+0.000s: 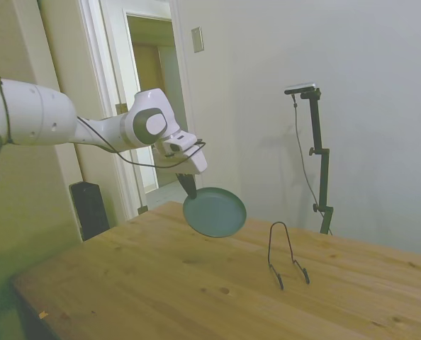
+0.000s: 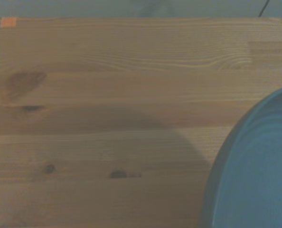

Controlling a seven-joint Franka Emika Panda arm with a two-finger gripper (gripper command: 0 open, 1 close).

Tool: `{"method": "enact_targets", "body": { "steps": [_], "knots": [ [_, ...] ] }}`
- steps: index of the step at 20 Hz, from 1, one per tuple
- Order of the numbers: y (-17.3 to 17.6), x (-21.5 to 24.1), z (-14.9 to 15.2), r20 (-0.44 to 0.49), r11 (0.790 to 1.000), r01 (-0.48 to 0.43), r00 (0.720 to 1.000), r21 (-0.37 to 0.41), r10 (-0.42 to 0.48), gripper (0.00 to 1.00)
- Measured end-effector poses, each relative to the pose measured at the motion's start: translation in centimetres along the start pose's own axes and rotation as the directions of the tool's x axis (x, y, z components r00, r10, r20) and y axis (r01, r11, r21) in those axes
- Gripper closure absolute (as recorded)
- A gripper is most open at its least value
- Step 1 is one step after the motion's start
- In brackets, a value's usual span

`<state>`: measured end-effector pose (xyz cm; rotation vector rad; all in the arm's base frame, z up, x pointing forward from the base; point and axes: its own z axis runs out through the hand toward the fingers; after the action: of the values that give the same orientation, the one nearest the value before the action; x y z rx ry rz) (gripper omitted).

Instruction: Unload the plate

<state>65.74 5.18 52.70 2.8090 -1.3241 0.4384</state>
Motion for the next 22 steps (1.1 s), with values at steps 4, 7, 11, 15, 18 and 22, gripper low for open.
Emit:
{"method": "enact_targets", "body": {
  "steps": [4,7,11,15,18,22],
  "knots": [
    [-2.7,-0.5,5.5,-0.006,0.996,-0.002,1.000,-0.084,0.002,1.00],
    [-3.5,-0.5,9.3,0.003,0.992,-0.002,1.000,-0.123,0.003,1.00],
    [-3.4,-0.1,12.3,0.005,0.987,-0.012,1.000,-0.160,0.013,1.00],
    [-3.0,0.3,14.5,0.005,0.984,-0.019,1.000,-0.179,0.020,0.00],
    [-2.9,0.3,14.9,0.005,0.983,-0.019,1.000,-0.181,0.021,0.00],
    [-2.7,0.0,15.6,0.011,0.982,-0.016,1.000,-0.186,0.018,0.00]
  ]
}}
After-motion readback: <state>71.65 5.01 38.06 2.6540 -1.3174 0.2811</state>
